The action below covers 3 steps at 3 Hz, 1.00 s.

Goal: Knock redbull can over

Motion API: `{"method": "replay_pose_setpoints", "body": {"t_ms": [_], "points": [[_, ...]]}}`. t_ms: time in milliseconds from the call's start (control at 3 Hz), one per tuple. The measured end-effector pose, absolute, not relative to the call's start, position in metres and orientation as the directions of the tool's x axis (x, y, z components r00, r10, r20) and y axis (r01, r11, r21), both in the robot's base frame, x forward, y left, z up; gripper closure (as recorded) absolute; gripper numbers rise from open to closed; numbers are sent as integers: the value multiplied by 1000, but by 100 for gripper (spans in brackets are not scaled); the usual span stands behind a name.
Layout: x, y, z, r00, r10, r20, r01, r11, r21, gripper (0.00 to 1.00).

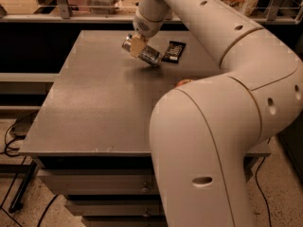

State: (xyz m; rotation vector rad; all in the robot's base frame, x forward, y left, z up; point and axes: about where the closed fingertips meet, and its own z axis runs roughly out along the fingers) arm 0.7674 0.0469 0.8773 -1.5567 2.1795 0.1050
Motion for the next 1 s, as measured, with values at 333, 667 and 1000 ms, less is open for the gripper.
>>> {"method": "replay_pose_setpoints", "body": {"t_ms": [333,667,1000], "points": [[763,44,871,-264,-869,-418,-918,359,-167,10],[760,49,864,-271,-828,-492,-921,372,-118,0],[760,51,863,-271,-821,-503,-921,373,-112,0]]}}
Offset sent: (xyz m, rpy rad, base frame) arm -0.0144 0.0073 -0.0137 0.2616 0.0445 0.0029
